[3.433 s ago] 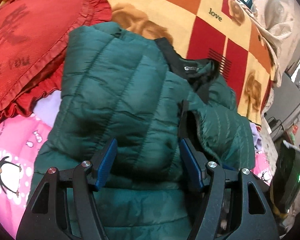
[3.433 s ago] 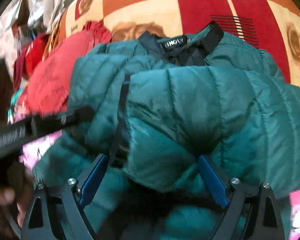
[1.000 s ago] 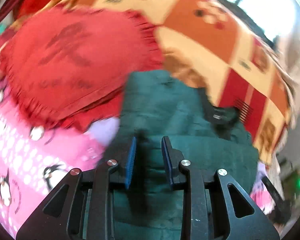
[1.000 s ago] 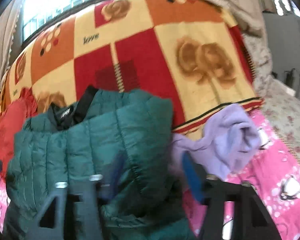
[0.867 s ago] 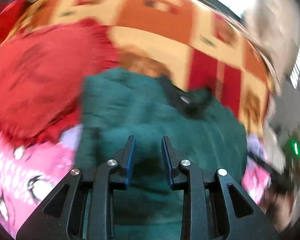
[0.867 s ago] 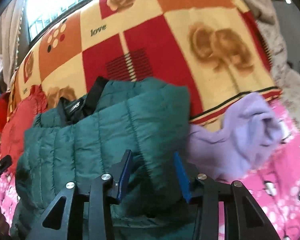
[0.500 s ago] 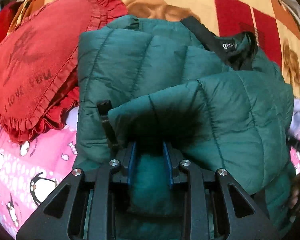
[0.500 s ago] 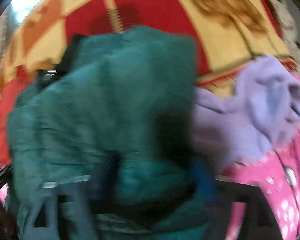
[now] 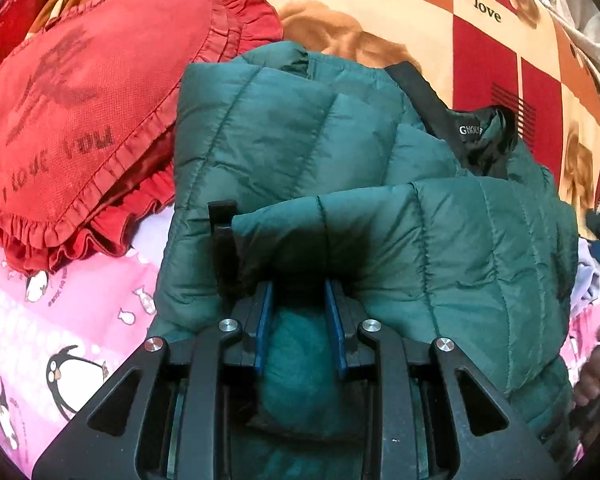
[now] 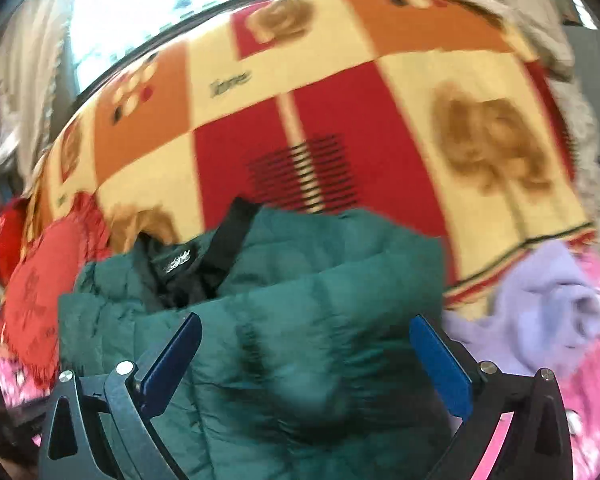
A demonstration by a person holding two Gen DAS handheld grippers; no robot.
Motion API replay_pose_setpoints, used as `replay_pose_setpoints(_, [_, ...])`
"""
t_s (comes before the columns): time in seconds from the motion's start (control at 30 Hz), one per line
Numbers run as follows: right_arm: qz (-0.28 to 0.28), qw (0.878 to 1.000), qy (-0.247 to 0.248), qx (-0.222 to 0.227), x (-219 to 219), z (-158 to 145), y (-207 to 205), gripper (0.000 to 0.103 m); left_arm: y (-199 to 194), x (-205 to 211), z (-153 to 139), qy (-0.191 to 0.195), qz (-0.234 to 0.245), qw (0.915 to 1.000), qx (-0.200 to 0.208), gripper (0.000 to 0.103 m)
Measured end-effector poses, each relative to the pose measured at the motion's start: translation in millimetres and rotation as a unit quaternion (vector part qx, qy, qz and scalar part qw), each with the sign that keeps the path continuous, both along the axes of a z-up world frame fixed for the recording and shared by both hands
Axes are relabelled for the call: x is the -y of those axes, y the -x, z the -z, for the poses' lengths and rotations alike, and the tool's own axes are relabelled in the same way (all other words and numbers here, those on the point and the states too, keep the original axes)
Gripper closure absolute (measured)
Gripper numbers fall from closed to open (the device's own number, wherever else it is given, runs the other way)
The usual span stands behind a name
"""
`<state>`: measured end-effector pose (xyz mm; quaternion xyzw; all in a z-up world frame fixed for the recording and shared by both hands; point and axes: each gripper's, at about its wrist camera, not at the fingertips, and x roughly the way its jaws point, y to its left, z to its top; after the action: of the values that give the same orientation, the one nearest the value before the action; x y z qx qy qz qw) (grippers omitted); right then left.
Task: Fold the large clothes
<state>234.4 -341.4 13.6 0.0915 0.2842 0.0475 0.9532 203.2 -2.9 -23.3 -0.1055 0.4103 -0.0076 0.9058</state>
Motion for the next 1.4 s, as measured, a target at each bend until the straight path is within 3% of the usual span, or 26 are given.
replay_pose_setpoints(0.1, [-0.022,0.994,0.03,-0.099,-6.1,51.0,-39.8,0.0,-1.7,6.7,4.1,0.008,0.002,0.9999,-0.006,0.079])
replay_pose_setpoints(0.13, [-0.024,0.994,0.025,-0.102,-6.1,58.7,-42.4,0.0,-1.9,7.2,5.2,0.007,0.005,0.9999,-0.008,0.079])
replay_pose_setpoints(0.27, [-0.03,0.996,-0.012,-0.086,5.5,61.6,-42.6,0.0,-4.9,6.2,7.5,0.002,0.007,0.9999,-0.011,0.079])
replay_pose_setpoints(0.43, [-0.027,0.996,0.008,-0.089,3.1,56.0,-34.1,0.0,-5.4,4.5,5.7,0.003,0.006,0.9999,-0.009,0.079])
replay_pose_setpoints(0.63, [-0.032,0.998,0.009,-0.062,-7.1,12.2,17.7,0.0,-5.5,4.6,6.4,0.003,0.004,0.9999,-0.008,0.079])
replay_pose_setpoints(0.7, [-0.053,0.995,0.018,-0.08,-14.4,18.5,29.1,0.0,-5.2,5.7,6.8,0.0,0.005,1.0,-0.008,0.079])
replay_pose_setpoints(0.8, [-0.081,0.981,0.063,-0.164,-27.9,67.1,17.5,0.0,-4.1,4.5,7.2,0.004,0.009,0.9999,-0.007,0.079])
replay_pose_setpoints(1.4, [-0.071,0.985,0.073,-0.14,-31.3,66.4,21.7,0.0,-4.9,3.8,11.7,0.013,0.014,0.9998,-0.001,0.078])
